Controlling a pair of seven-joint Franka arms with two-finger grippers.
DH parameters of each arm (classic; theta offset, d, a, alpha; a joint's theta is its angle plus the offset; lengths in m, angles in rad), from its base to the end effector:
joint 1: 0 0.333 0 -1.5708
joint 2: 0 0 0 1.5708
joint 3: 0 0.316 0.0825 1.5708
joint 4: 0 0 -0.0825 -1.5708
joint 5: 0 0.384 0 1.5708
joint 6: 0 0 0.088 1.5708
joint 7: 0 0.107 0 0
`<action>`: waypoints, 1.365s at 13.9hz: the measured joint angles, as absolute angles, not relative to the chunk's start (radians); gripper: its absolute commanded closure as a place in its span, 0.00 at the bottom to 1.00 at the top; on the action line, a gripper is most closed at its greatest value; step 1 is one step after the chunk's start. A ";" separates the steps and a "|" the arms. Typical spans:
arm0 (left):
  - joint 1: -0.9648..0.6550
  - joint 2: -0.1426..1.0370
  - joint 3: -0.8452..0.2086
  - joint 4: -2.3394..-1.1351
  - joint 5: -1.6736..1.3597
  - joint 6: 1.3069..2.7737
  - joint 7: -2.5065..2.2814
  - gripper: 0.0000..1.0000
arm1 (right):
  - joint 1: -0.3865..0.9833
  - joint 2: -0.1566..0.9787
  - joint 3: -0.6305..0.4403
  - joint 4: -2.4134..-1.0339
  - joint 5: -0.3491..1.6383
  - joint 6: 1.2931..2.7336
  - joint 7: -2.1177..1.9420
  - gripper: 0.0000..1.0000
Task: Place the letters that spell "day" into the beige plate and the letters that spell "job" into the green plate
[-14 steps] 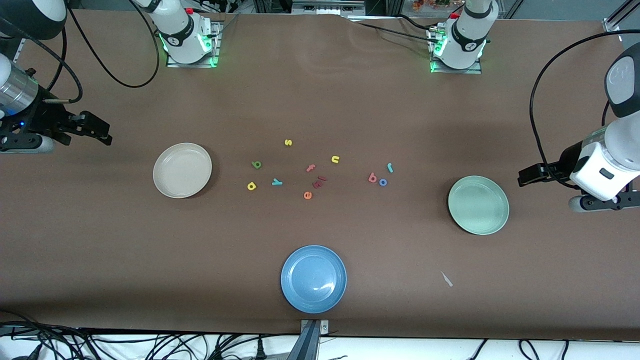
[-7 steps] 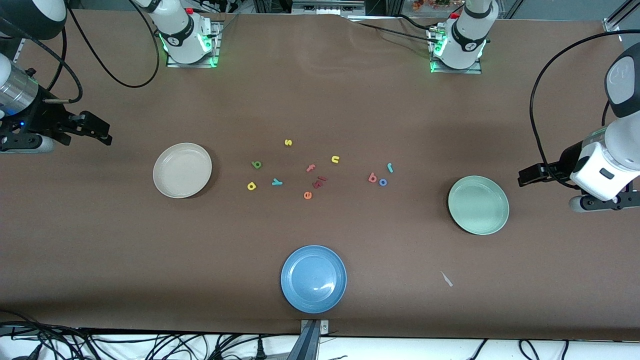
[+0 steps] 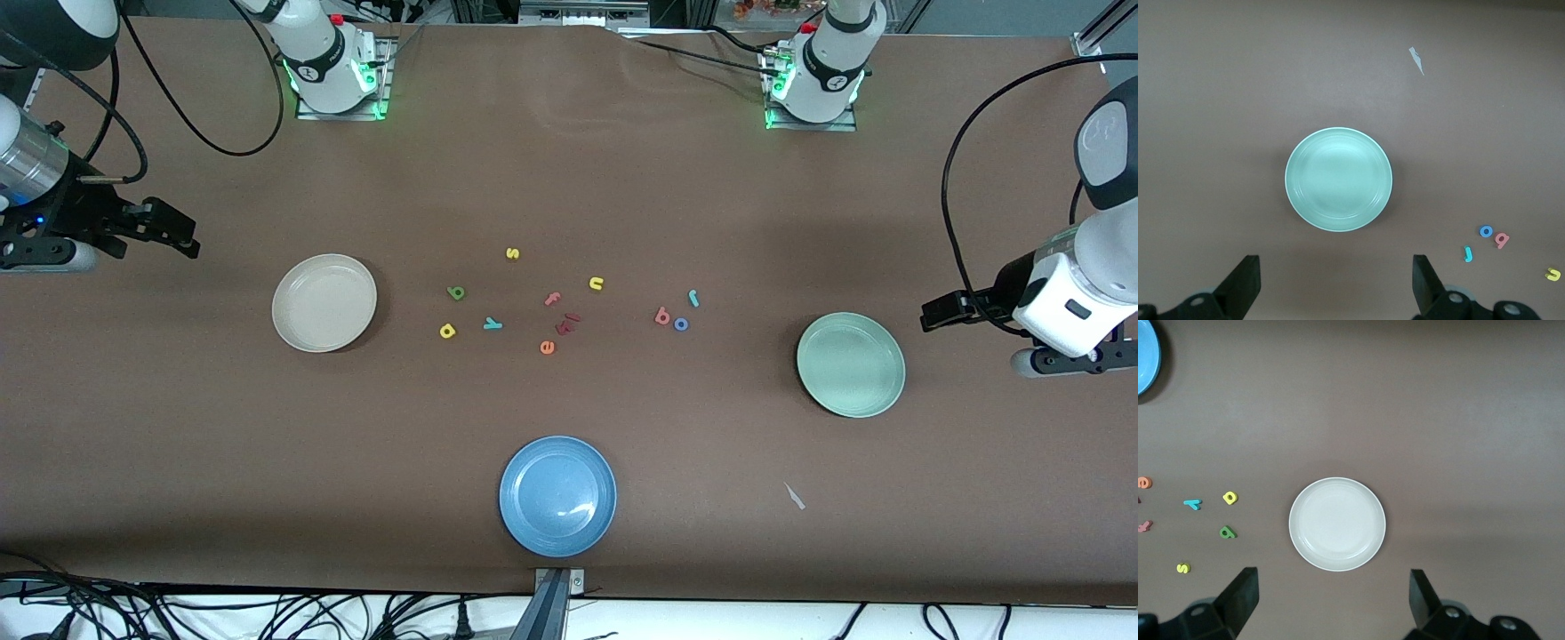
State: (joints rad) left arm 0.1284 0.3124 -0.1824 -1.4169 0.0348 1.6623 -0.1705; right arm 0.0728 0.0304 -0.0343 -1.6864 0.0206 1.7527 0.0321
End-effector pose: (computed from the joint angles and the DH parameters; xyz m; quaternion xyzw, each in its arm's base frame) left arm 0.6475 -0.0155 0.5193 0.9977 0.0595 -0.0320 0.0072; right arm 0.5753 0.0243 0.5684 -0.9998 -0.0015 -0.0176 0.0103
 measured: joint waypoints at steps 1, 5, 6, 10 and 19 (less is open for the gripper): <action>0.128 0.313 -0.182 -1.418 0.035 1.662 -0.170 0.00 | 0.073 0.030 -0.034 -1.686 0.021 1.753 0.032 0.00; 0.129 0.327 -0.180 -1.421 0.035 1.659 -0.173 0.00 | 0.073 0.031 -0.034 -1.686 0.021 1.753 0.032 0.00; 0.129 0.328 -0.180 -1.421 0.035 1.659 -0.173 0.00 | 0.073 0.031 -0.034 -1.686 0.021 1.753 0.032 0.00; 0.129 0.333 -0.180 -1.421 0.035 1.659 -0.173 0.00 | 0.073 0.031 -0.034 -1.686 0.021 1.753 0.032 0.00; 0.126 0.351 -0.181 -1.427 0.035 1.657 -0.173 0.00 | 0.074 0.031 -0.031 -1.686 0.021 1.756 0.032 0.00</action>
State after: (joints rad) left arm 0.1262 0.3513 -0.1810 -1.4273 0.0348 1.6573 -0.1735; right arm 0.0743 0.0308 -0.0312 -1.6864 0.0206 1.7558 0.0319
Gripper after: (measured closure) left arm 0.000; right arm 0.000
